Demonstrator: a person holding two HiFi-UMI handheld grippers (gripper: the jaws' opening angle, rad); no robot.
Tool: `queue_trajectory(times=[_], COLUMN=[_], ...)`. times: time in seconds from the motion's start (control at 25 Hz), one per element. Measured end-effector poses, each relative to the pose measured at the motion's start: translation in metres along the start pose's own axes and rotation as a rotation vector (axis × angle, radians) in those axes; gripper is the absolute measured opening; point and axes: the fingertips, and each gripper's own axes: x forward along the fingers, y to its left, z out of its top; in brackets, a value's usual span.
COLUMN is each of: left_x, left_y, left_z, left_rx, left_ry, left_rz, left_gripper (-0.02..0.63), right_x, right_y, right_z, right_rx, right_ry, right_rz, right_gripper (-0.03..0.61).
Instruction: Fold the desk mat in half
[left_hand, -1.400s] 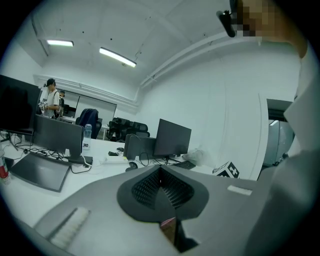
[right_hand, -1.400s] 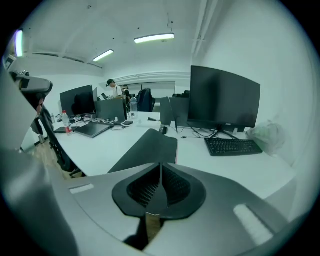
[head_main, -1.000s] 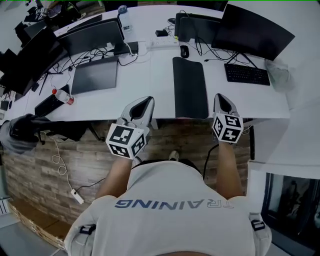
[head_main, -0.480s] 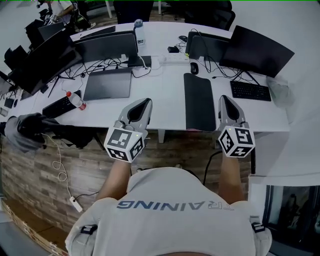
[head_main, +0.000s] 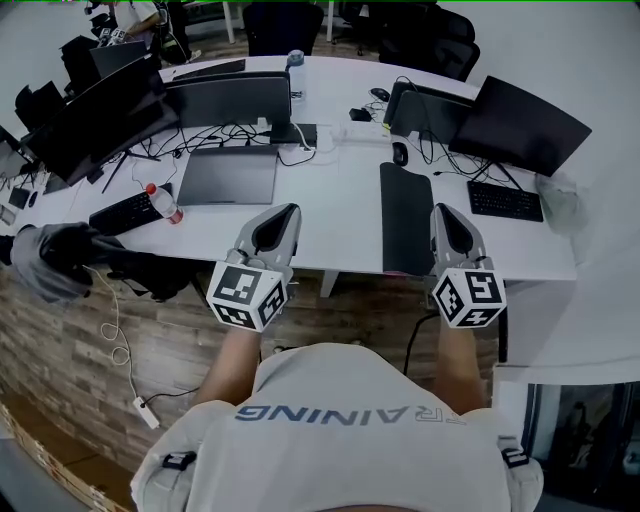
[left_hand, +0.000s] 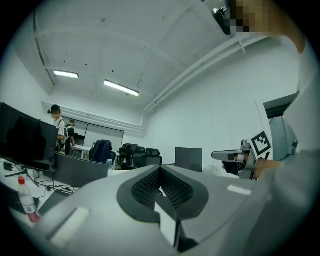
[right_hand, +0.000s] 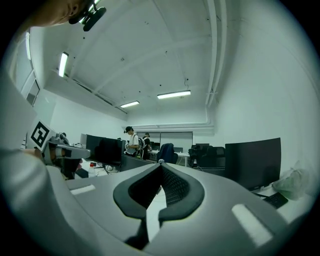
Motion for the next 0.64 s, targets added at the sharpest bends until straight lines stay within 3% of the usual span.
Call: queue_trajectory(times=[0.64], left_x=[0.015], left_y=[-0.001], left_z=[-0.011], left_rx=[-0.013], left_ry=[0.019], left_rz=[-0.04], left_gripper=[-0.002], right_x=[-0.001], right_y=[-0.003], right_z=[-0.015], right_rx=[-0.003], right_ry=[0.038], right_rz=[-0.02], right_gripper=[0.012])
